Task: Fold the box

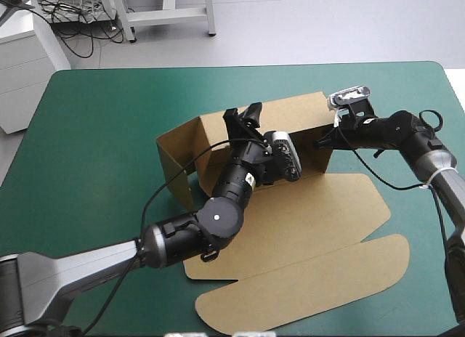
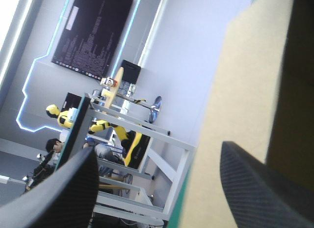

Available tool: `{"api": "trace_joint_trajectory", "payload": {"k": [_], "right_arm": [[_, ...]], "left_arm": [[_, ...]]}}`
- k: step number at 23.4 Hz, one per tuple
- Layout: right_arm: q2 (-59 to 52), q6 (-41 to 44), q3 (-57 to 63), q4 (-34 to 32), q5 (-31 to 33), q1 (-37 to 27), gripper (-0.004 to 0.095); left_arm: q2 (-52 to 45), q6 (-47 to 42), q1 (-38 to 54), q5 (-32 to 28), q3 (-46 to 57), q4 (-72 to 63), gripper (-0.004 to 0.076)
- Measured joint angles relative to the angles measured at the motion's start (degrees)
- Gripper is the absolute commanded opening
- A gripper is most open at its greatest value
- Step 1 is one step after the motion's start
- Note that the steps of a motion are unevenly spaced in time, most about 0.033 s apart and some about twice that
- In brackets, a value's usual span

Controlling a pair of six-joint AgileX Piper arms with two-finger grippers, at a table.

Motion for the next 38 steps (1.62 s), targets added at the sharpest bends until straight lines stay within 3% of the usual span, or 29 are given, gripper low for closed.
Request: {"api": "trace_joint_trajectory", "payload": {"k": [6, 8, 10, 12, 21, 24, 26, 29, 35, 38], "right_arm": [[1.1, 3.0, -5.7, -2.5, 7.9, 0.3, 0.0002], [0.6, 5.3, -7.9, -3.6, 10.0, 0.3, 0.0002], [-0.4, 9.4, -10.1, -6.1, 12.3, 0.3, 0.0002], [-2.2, 15.7, -12.5, -9.5, 16.9, 0.3, 0.0002], [-3.1, 25.7, -15.0, -13.8, 29.4, 0.3, 0.0002], [-3.6, 29.8, -15.8, -14.5, 35.7, 0.3, 0.0002], [-3.7, 30.9, -16.1, -15.0, 36.9, 0.3, 0.0003], [-3.0, 31.4, -16.2, -16.2, 37.1, 0.4, 0.0004], [3.0, 30.1, -16.8, -15.8, 35.2, 0.5, 0.0004], [5.4, 28.4, -17.2, -14.3, 26.8, 0.8, 0.0004]], "left_arm": [[-8.8, 0.7, -1.4, 11.6, -0.2, 0.2, 0.0279], [-10.7, 1.8, -1.3, 16.2, -0.2, 0.2, 0.0172], [-13.2, 2.5, -0.1, 19.0, -0.2, 0.0, -0.0004], [-17.6, 2.9, 6.0, 17.8, -0.2, -2.5, -0.0009], [-25.1, 5.2, 34.1, 9.8, -0.3, -19.3, -0.0009], [-25.2, 18.7, 51.7, -1.1, 0.7, -42.1, -0.0009], [-24.9, 27.3, 60.3, -4.4, 2.8, -56.4, -0.0009], [-24.5, 40.0, 68.2, -2.6, 6.4, -72.8, -0.0009], [-24.4, 49.1, 70.7, -1.0, 11.4, -86.4, -0.0009], [-24.4, 50.3, 70.7, -0.8, 12.4, -89.4, -0.0009]]}}
